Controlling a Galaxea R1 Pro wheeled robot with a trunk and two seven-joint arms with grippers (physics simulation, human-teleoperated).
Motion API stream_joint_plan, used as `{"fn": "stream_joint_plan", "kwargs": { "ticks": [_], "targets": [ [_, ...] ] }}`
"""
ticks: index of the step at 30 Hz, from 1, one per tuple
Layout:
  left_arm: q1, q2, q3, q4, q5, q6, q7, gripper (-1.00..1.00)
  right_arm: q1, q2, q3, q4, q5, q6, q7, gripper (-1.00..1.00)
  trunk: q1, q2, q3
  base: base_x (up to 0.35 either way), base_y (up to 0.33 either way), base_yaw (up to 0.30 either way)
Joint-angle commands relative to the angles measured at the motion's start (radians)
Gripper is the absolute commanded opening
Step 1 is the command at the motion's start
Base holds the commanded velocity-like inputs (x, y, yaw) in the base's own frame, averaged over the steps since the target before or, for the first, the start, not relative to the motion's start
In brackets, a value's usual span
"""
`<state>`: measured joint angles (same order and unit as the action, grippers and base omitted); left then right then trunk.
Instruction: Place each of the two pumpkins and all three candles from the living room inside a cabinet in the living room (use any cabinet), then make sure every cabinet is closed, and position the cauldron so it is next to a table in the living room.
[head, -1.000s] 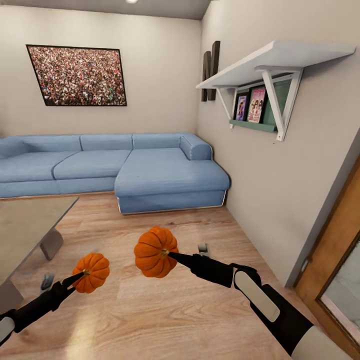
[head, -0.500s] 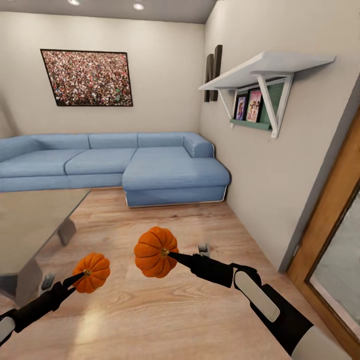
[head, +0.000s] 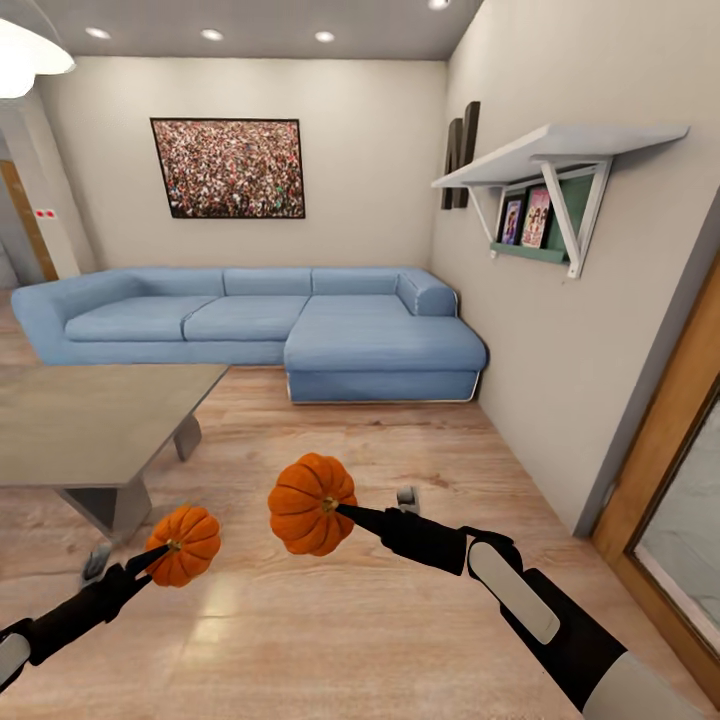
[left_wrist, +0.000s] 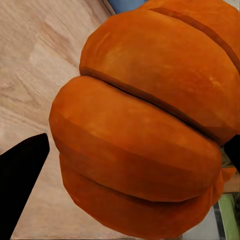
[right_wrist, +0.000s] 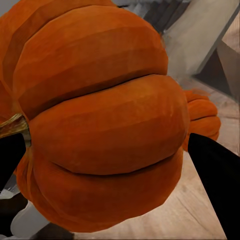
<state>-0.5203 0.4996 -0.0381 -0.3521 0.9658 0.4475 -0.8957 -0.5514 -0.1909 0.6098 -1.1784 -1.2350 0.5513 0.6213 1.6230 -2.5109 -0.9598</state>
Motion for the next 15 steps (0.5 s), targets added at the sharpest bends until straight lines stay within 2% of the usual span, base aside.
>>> {"fn": "stream_joint_plan", "kwargs": {
  "ticks": [1,7,15],
  "targets": [
    [-0.001,0.0,0.0,0.0,0.011,0.008,0.003,-1.0,-0.001,-0.001,0.001,-0.001,-0.017,0.008,-0.001,-1.0,-0.001,-0.001,0.0,-0.331,0.0,0.214],
    [-0.001,0.0,0.0,0.001,0.013,0.008,0.003,-1.0,-0.001,0.0,0.001,-0.001,-0.017,0.007,-0.002,-1.0,-0.001,-0.001,0.007,-0.284,-0.026,0.214],
    [-0.001,0.0,0.0,0.002,0.019,0.008,0.003,-1.0,-0.001,0.001,0.001,0.0,-0.016,0.009,-0.002,-1.0,-0.001,-0.001,0.015,-0.024,-0.011,0.214]
  ]
}}
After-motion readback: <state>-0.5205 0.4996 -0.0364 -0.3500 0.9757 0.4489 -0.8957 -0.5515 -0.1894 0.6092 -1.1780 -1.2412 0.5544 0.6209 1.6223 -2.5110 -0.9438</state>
